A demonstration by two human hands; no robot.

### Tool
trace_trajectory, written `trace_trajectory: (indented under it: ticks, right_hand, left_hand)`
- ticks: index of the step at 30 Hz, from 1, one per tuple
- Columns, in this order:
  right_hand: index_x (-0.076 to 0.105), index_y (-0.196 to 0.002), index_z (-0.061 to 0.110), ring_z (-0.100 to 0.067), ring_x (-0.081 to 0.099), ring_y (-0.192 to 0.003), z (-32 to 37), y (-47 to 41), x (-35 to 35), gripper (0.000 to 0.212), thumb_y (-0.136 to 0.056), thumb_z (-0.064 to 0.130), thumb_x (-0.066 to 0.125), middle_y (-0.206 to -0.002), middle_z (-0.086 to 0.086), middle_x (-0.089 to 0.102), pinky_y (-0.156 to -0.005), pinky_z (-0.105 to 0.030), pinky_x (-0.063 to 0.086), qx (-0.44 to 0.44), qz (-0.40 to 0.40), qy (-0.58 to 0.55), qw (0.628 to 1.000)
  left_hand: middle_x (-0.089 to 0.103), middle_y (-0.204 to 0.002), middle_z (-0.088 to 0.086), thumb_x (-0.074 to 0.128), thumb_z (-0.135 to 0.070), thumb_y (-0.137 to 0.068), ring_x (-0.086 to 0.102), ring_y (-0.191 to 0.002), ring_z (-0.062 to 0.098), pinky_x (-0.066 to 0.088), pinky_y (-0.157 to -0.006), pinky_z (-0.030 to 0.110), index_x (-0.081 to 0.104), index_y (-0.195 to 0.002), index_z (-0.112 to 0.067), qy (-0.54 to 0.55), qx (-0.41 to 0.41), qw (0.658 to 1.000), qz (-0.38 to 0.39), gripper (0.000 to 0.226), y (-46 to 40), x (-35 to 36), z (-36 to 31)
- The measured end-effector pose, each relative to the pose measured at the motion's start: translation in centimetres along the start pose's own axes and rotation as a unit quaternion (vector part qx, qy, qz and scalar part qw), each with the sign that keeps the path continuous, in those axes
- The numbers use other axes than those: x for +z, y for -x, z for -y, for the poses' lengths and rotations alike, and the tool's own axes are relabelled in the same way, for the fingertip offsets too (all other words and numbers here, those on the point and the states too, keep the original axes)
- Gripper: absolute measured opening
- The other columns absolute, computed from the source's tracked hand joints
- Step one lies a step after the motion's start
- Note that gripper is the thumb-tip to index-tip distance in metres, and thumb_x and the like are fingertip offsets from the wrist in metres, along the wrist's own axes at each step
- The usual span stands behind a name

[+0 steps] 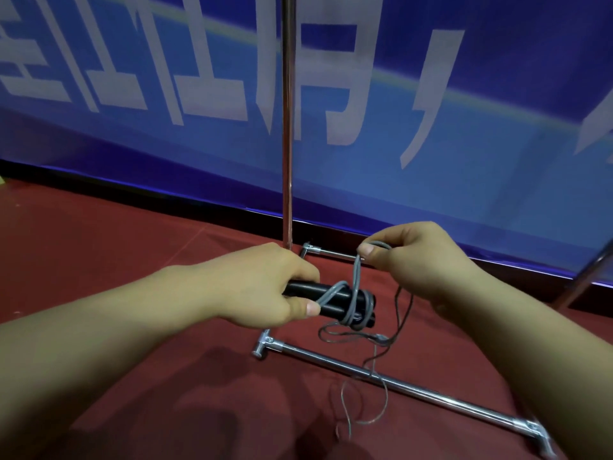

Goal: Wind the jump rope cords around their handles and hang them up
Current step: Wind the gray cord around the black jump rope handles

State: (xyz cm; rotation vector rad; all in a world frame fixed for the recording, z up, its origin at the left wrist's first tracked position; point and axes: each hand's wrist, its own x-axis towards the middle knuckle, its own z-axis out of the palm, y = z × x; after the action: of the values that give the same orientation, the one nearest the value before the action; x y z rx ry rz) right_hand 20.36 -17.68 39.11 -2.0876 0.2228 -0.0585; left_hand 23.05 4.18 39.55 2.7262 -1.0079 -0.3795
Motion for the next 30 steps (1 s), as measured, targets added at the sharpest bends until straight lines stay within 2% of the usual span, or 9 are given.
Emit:
trace_trajectory:
  ticks: [4,8,12,17,21,23,25,28,30]
  right_hand:
    - [0.079,-0.074,0.018,-0.009,0.063,-0.074,-0.1,-0.5,-0.7,0.008,-0.081,0.016,0.081,-0.076,0.005,0.074,-0.064,-0.022,0.045,0.036,-0.006,-0.051,0.998]
    - [0.077,-0.075,0.015,-0.009,0.063,-0.069,-0.1,-0.8,-1.3,0.007,-0.080,0.011,0.081,-0.072,0.005,0.073,-0.062,-0.019,0.047,0.048,-0.009,-0.088,0.995]
    - [0.077,-0.069,0.015,-0.016,0.066,-0.078,0.0,-1.0,-2.3,0.013,-0.080,0.009,0.080,-0.074,0.000,0.073,-0.082,-0.033,0.055,0.037,-0.044,-0.123,0.991]
    - [0.077,-0.069,0.016,-0.013,0.063,-0.077,0.0,-1.0,-2.9,0.013,-0.081,0.011,0.079,-0.075,0.002,0.073,-0.079,-0.028,0.052,0.023,-0.063,-0.126,0.990]
    - [0.077,-0.069,0.017,-0.014,0.065,-0.078,-0.4,-1.1,-2.4,0.016,-0.083,0.010,0.077,-0.073,0.003,0.073,-0.089,-0.036,0.054,0.025,-0.035,-0.138,0.990]
    - [0.076,-0.075,0.016,-0.008,0.064,-0.071,-0.6,-1.2,-2.3,0.013,-0.086,0.009,0.074,-0.069,0.007,0.071,-0.083,-0.035,0.054,0.008,-0.010,-0.142,0.990]
    - [0.074,-0.080,0.017,-0.002,0.061,-0.063,-0.7,-1.0,-2.3,0.012,-0.089,0.009,0.071,-0.069,0.009,0.070,-0.073,-0.027,0.047,-0.010,0.029,-0.146,0.989]
    - [0.070,-0.078,0.019,-0.009,0.054,-0.060,-1.0,-0.7,-2.2,0.015,-0.090,0.009,0.068,-0.073,0.000,0.064,-0.063,-0.025,0.042,-0.022,0.086,-0.164,0.982]
    - [0.065,-0.080,0.015,-0.012,0.050,-0.055,-1.2,-0.6,-1.9,0.015,-0.090,0.004,0.065,-0.070,-0.005,0.061,-0.054,-0.025,0.040,-0.007,0.100,-0.178,0.979]
  left_hand:
    - [0.059,-0.062,-0.005,0.065,-0.045,-0.090,0.056,-0.059,0.009,0.042,-0.054,0.025,0.065,-0.091,-0.031,-0.002,0.039,0.998,-0.049,0.014,0.3,-0.4,-0.3]
    - [0.056,-0.056,-0.007,0.066,-0.046,-0.089,0.055,-0.057,0.007,0.035,-0.051,0.021,0.067,-0.093,-0.032,-0.019,0.057,0.994,-0.096,0.014,0.3,-0.6,-0.4]
    - [0.054,-0.054,-0.009,0.066,-0.046,-0.089,0.055,-0.057,0.006,0.034,-0.050,0.021,0.066,-0.091,-0.031,-0.024,0.048,0.992,-0.114,0.015,0.2,-0.9,-0.2]
    - [0.055,-0.056,-0.009,0.065,-0.046,-0.090,0.054,-0.055,0.006,0.035,-0.049,0.021,0.067,-0.092,-0.032,0.017,0.050,0.992,-0.111,0.015,0.2,-0.6,-0.4]
    - [0.058,-0.061,0.000,0.066,-0.045,-0.090,0.052,-0.053,0.010,0.037,-0.050,0.024,0.069,-0.094,-0.032,0.078,0.081,0.988,-0.109,0.014,0.2,0.1,-1.1]
    - [0.057,-0.060,0.003,0.066,-0.045,-0.089,0.051,-0.052,0.013,0.038,-0.051,0.027,0.069,-0.091,-0.031,0.122,0.101,0.980,-0.120,0.014,0.2,0.4,-1.3]
    - [0.058,-0.062,0.004,0.063,-0.048,-0.085,0.053,-0.054,0.017,0.040,-0.053,0.032,0.068,-0.092,-0.031,0.152,0.113,0.974,-0.126,0.019,0.2,0.6,-1.3]
    - [0.058,-0.062,0.003,0.061,-0.051,-0.083,0.054,-0.055,0.016,0.044,-0.054,0.036,0.066,-0.091,-0.035,0.157,0.125,0.969,-0.145,0.019,0.4,0.8,-1.4]
    - [0.062,-0.065,0.000,0.060,-0.052,-0.082,0.058,-0.059,0.016,0.047,-0.058,0.038,0.067,-0.090,-0.033,0.181,0.124,0.959,-0.177,0.022,0.4,0.9,-1.4]
